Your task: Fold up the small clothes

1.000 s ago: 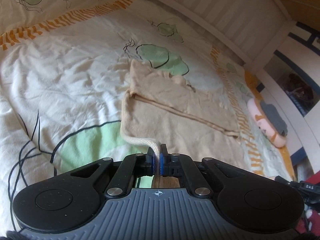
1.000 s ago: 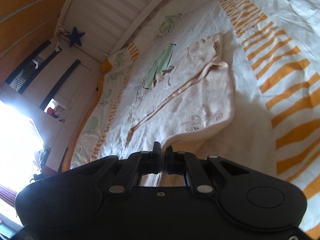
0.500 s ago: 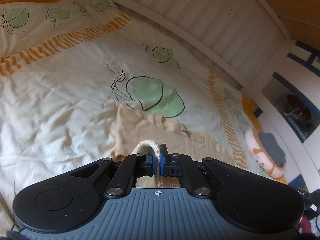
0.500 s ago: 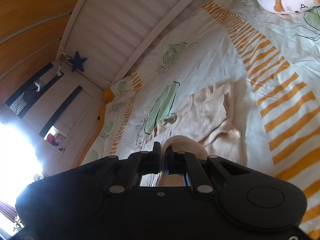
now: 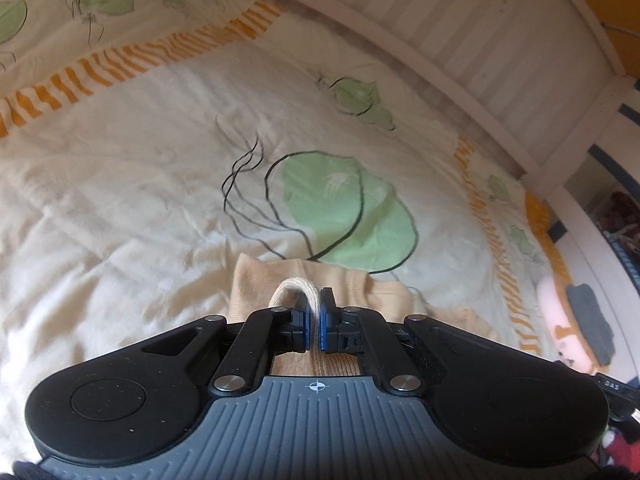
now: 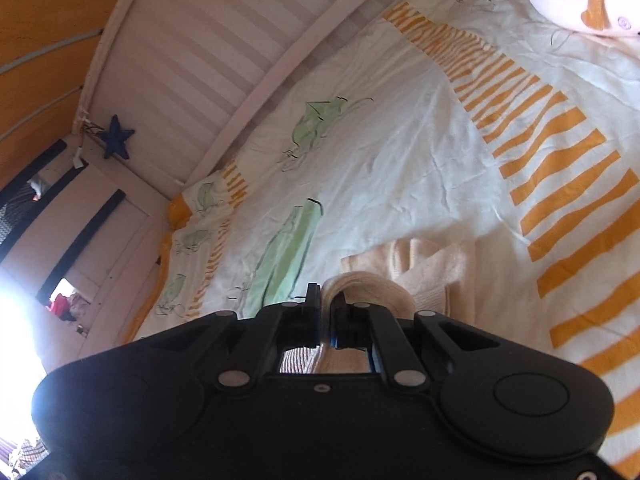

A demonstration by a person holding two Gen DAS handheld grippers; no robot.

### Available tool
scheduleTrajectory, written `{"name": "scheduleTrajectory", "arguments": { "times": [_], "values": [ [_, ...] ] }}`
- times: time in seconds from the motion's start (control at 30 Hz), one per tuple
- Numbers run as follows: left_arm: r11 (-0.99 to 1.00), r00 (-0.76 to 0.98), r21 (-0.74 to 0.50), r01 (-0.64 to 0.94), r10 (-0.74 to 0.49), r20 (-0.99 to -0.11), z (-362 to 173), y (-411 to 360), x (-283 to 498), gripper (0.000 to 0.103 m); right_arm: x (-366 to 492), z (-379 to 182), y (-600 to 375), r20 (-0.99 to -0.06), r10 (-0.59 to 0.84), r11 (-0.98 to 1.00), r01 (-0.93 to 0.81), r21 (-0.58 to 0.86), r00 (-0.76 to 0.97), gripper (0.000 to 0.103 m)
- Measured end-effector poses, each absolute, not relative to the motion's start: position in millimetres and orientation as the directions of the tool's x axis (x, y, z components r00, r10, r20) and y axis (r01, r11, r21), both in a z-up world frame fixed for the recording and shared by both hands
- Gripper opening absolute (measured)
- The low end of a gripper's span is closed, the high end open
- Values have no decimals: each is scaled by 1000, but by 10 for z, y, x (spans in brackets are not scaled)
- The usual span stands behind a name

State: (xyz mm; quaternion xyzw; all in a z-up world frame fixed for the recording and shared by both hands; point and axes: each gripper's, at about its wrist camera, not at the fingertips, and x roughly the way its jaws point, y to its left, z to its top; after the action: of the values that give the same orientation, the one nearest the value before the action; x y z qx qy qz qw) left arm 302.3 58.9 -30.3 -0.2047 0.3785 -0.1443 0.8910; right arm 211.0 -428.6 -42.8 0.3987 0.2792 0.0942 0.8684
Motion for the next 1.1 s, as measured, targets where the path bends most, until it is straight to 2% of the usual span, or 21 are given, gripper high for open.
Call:
{"name": "scheduleTrajectory", "arguments": {
  "times": [0.23, 0.33, 0.4, 0.43, 0.47, 0.5, 0.53, 0.57, 0.6, 0.67, 0.77, 0.9, 1.1],
  "values": [
    [893, 648, -447, 45, -367, -667, -641, 552, 3306, 5, 2309, -700, -4284, -476, 365, 686, 114, 719, 800, 13],
    [891, 659, -451, 56, -372, -653, -719, 555, 3364, 7, 2366, -767, -4290, -503, 343, 708, 134, 694, 793, 19],
    [879, 652, -470, 75, -400, -644, -746, 569, 3393, 26, 2375, -791, -4287, -509, 327, 725, 134, 676, 796, 20],
    [871, 650, -484, 83, -416, -636, -740, 573, 3396, 45, 2386, -791, -4293, -509, 322, 732, 131, 669, 798, 20],
    [868, 661, -489, 89, -419, -622, -718, 581, 3378, 63, 2382, -777, -4290, -507, 313, 742, 126, 658, 803, 27],
    [876, 679, -475, 87, -401, -615, -679, 585, 3346, 71, 2357, -749, -4281, -500, 301, 757, 115, 644, 812, 45],
    [890, 702, -448, 86, -374, -607, -625, 582, 3304, 78, 2334, -702, -4265, -488, 281, 777, 102, 621, 826, 54],
    [905, 724, -414, 94, -348, -596, -550, 573, 3253, 79, 2294, -645, -4247, -468, 262, 798, 83, 597, 844, 71],
    [917, 737, -384, 106, -332, -588, -485, 559, 3206, 81, 2248, -588, -4230, -449, 242, 818, 69, 571, 860, 80],
    [936, 748, -327, 134, -312, -586, -377, 510, 3107, 90, 2172, -462, -4183, -431, 213, 853, 48, 520, 877, 80],
    [950, 753, -233, 209, -309, -581, -279, 377, 2898, 92, 2083, -333, -4037, -433, 210, 896, 4, 444, 877, 80],
    [947, 720, -98, 306, -298, -627, -382, 123, 2676, 93, 1973, -295, -3674, -464, 214, 953, -79, 294, 860, 81],
    [935, 660, -72, 347, -298, -689, -636, -44, 2678, 93, 1987, -441, -3235, -552, 261, 964, -180, 197, 792, 81]
  ]
}}
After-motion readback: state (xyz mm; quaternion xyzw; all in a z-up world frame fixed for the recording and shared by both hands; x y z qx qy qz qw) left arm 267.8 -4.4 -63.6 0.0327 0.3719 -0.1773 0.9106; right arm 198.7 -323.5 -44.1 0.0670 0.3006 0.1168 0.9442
